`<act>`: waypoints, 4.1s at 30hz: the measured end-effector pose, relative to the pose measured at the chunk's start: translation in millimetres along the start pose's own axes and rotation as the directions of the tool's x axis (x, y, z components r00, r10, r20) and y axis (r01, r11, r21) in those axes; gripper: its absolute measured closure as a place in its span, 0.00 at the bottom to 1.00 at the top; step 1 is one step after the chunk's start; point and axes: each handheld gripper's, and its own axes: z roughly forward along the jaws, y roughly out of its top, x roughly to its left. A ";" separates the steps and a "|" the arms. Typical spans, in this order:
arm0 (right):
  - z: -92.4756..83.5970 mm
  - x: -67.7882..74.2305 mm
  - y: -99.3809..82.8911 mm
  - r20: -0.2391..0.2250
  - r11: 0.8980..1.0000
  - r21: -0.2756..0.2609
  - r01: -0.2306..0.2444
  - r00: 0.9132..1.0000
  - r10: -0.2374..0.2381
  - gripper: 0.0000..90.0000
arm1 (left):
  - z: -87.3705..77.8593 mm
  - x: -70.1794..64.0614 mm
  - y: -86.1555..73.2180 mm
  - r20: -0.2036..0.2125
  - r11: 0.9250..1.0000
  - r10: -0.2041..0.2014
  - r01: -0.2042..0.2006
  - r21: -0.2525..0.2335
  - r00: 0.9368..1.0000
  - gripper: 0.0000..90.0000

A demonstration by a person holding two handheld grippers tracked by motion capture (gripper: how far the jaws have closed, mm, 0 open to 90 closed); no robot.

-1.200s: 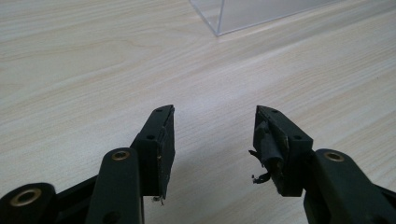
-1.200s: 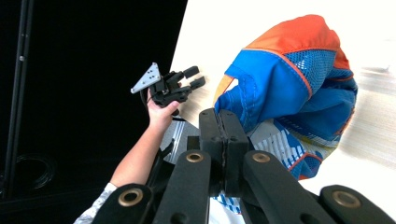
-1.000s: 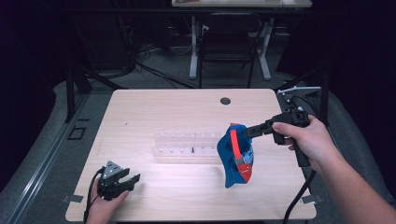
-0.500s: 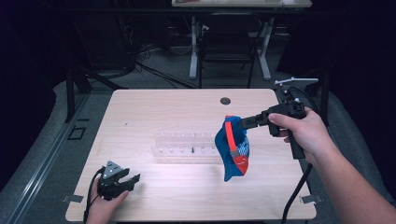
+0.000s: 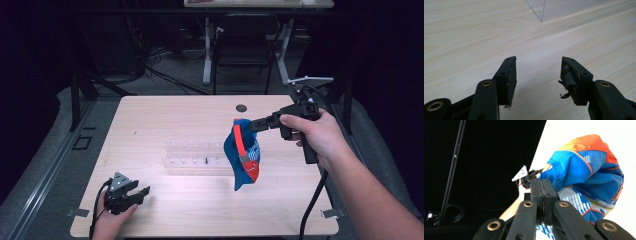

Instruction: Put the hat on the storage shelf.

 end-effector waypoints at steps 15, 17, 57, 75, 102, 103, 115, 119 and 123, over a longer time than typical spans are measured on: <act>10.8 13.8 15.1 -0.055 1.000 -0.028 0.007 0.998 -0.009 1.00 | 0.5 -0.2 0.0 0.002 1.000 0.000 0.000 -0.013 1.000 0.53; 12.8 15.1 17.7 -0.053 0.999 -0.034 0.005 0.999 -0.007 1.00 | 0.3 -0.2 0.0 0.002 1.000 0.003 -0.002 -0.014 1.000 0.53; 66.9 18.3 54.6 -0.125 0.997 -0.078 -0.026 0.992 0.016 1.00 | 1.1 -0.4 0.9 0.007 1.000 -0.005 0.005 -0.017 1.000 0.53; 85.6 9.3 64.7 -0.138 0.991 -0.125 -0.051 0.990 0.034 1.00 | 1.5 -1.2 1.3 0.011 1.000 -0.001 0.001 -0.020 1.000 0.53; 77.0 0.0 61.2 -0.115 0.988 -0.141 -0.058 0.993 0.041 1.00 | 10.2 -79.7 72.7 0.109 0.975 0.163 -0.143 -0.173 0.981 0.57; 76.8 0.3 61.0 -0.114 0.988 -0.142 -0.056 0.993 0.040 1.00 | 11.6 -83.2 76.0 0.115 0.974 0.166 -0.145 -0.172 0.979 0.57; 74.7 1.7 59.8 -0.122 0.989 -0.141 -0.053 0.992 0.036 1.00 | 21.2 -115.1 100.2 0.133 0.960 0.217 -0.187 -0.207 0.967 0.60; 75.7 1.3 59.8 -0.122 0.988 -0.141 -0.056 0.992 0.038 1.00 | 24.2 -124.6 105.6 0.135 0.956 0.236 -0.205 -0.212 0.962 0.60; 76.1 1.1 59.8 -0.129 0.988 -0.141 -0.057 0.991 0.039 1.00 | 27.6 -133.1 109.9 0.143 0.950 0.250 -0.214 -0.225 0.958 0.62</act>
